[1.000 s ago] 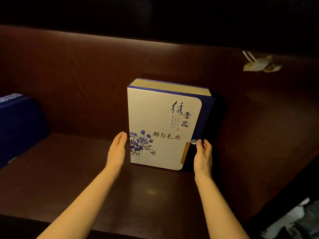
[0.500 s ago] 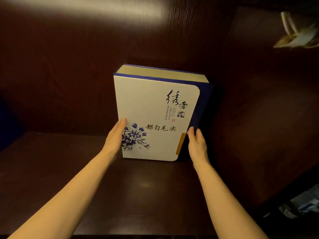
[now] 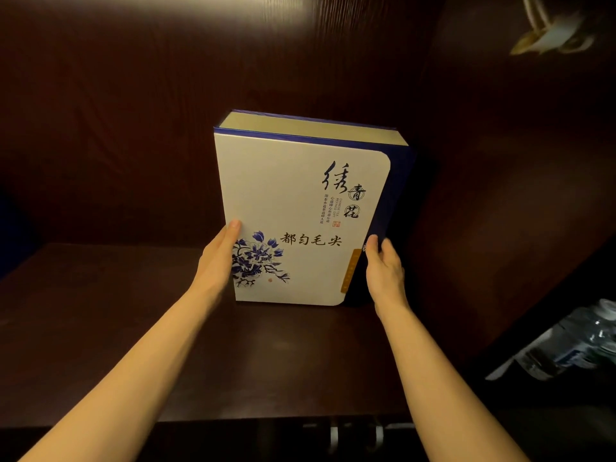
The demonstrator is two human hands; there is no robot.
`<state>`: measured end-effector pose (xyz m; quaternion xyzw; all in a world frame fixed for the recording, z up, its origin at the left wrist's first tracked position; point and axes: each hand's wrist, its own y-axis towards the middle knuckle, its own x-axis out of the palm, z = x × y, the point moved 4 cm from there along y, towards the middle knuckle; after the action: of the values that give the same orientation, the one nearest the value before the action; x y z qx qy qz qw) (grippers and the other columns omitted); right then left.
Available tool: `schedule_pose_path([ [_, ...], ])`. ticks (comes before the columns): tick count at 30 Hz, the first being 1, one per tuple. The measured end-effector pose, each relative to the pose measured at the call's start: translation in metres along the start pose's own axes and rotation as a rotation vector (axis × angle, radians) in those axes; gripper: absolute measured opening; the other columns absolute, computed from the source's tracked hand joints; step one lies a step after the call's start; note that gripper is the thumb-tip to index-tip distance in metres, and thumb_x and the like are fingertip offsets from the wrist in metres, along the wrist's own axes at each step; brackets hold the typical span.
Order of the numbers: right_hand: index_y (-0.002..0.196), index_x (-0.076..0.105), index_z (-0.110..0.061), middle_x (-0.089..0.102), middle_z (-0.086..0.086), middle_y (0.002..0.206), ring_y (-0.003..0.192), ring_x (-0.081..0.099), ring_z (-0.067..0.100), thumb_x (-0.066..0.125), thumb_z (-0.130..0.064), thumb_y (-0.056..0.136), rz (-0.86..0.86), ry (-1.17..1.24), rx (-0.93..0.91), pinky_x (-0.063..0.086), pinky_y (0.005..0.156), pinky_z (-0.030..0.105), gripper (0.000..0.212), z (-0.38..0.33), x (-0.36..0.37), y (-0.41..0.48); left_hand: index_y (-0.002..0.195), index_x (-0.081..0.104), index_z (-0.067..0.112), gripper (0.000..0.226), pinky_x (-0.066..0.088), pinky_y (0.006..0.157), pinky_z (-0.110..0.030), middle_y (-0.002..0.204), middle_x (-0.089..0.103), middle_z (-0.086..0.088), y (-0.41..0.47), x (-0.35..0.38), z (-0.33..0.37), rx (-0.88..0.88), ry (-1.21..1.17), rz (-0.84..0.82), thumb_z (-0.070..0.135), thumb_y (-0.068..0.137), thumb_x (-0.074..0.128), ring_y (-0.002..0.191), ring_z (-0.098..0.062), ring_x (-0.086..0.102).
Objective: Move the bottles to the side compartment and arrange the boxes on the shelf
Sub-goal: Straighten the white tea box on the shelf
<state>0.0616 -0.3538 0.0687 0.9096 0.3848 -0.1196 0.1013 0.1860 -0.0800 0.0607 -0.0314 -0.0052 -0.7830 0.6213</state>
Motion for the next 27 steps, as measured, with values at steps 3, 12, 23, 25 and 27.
schedule_pose_path([
  [3, 0.132, 0.054, -0.025, 0.062, 0.005, 0.130, 0.121, 0.056, 0.026, 0.036, -0.055, 0.102, -0.001, -0.007, -0.018, 0.046, 0.103, 0.049, 0.047, -0.001, -0.010, -0.014, 0.138, 0.057, 0.036, 0.092, 0.040, 0.112, -0.048, 0.132, 0.066, 0.010, -0.016, 0.001, -0.002, 0.002, -0.010, 0.010, 0.091, 0.063, 0.055, 0.123, -0.013, 0.060],
  [12, 0.112, 0.060, -0.021, 0.066, 0.006, 0.115, 0.112, 0.058, 0.029, 0.036, -0.056, 0.102, -0.036, -0.034, -0.035, 0.048, 0.097, 0.052, 0.044, 0.006, -0.039, -0.051, 0.136, 0.059, 0.037, 0.086, 0.041, 0.112, -0.046, 0.132, 0.066, 0.013, -0.066, 0.005, -0.004, 0.009, -0.001, 0.055, 0.090, 0.068, 0.054, 0.123, -0.010, 0.060],
  [23, 0.072, 0.046, -0.025, 0.050, -0.004, 0.067, 0.063, 0.051, 0.014, 0.041, -0.051, 0.102, -0.026, -0.028, -0.117, 0.039, 0.059, 0.034, 0.039, 0.012, -0.066, -0.085, 0.142, 0.053, 0.035, 0.088, 0.035, 0.116, -0.045, 0.141, 0.059, 0.015, -0.118, 0.005, -0.006, 0.051, 0.075, 0.105, 0.090, 0.074, 0.048, 0.131, -0.008, 0.052],
  [25, 0.071, 0.046, -0.027, 0.049, -0.005, 0.065, 0.060, 0.049, 0.012, 0.041, -0.051, 0.101, -0.034, -0.021, -0.118, 0.039, 0.059, 0.033, 0.039, 0.012, -0.068, -0.090, 0.142, 0.053, 0.036, 0.085, 0.036, 0.116, -0.046, 0.140, 0.059, 0.016, -0.125, 0.004, -0.007, 0.058, 0.076, 0.111, 0.089, 0.075, 0.047, 0.131, -0.008, 0.052],
  [27, 0.074, 0.049, -0.028, 0.051, -0.005, 0.068, 0.064, 0.052, 0.013, 0.041, -0.050, 0.102, -0.048, -0.013, -0.115, 0.041, 0.063, 0.035, 0.037, 0.013, -0.070, -0.094, 0.141, 0.054, 0.037, 0.083, 0.036, 0.115, -0.047, 0.139, 0.060, 0.017, -0.131, 0.002, -0.011, 0.049, 0.073, 0.124, 0.089, 0.076, 0.048, 0.131, -0.008, 0.053],
])
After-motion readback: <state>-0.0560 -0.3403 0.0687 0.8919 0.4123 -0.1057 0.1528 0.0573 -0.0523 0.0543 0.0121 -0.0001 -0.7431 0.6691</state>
